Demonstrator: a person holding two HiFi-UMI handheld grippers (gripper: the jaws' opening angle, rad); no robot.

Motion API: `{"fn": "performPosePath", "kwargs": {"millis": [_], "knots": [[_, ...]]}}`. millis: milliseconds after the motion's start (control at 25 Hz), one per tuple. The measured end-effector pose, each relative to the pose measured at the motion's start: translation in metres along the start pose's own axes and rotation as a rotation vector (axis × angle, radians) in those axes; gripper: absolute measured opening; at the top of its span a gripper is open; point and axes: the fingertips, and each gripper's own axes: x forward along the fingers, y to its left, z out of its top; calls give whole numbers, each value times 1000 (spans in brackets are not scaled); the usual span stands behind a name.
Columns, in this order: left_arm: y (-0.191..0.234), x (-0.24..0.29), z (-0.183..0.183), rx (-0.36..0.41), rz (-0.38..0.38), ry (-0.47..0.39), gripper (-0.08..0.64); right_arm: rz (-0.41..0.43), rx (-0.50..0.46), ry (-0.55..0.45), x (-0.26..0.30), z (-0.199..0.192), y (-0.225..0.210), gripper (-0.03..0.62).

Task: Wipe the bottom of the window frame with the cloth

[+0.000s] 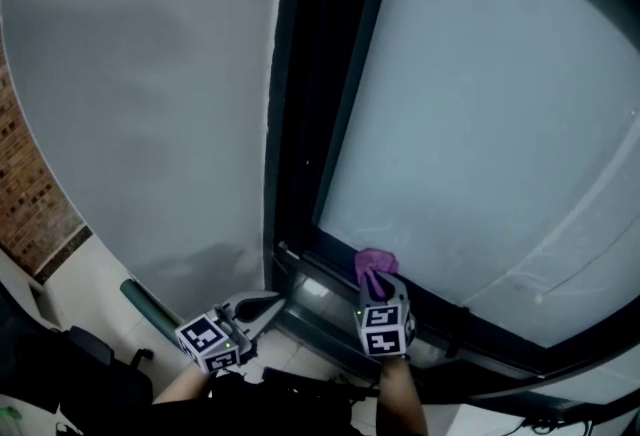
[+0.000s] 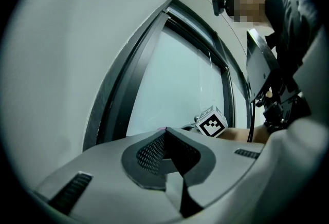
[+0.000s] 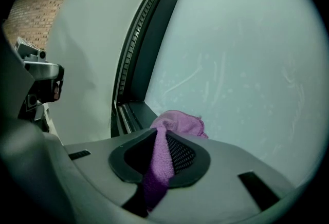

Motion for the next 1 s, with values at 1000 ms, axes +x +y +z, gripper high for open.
{"fn": "performPosePath", "kwargs": {"millis": [1000], "knots": [[-29, 44, -12, -12, -160, 50, -3, -182, 30, 26, -39, -37, -46, 63]]}}
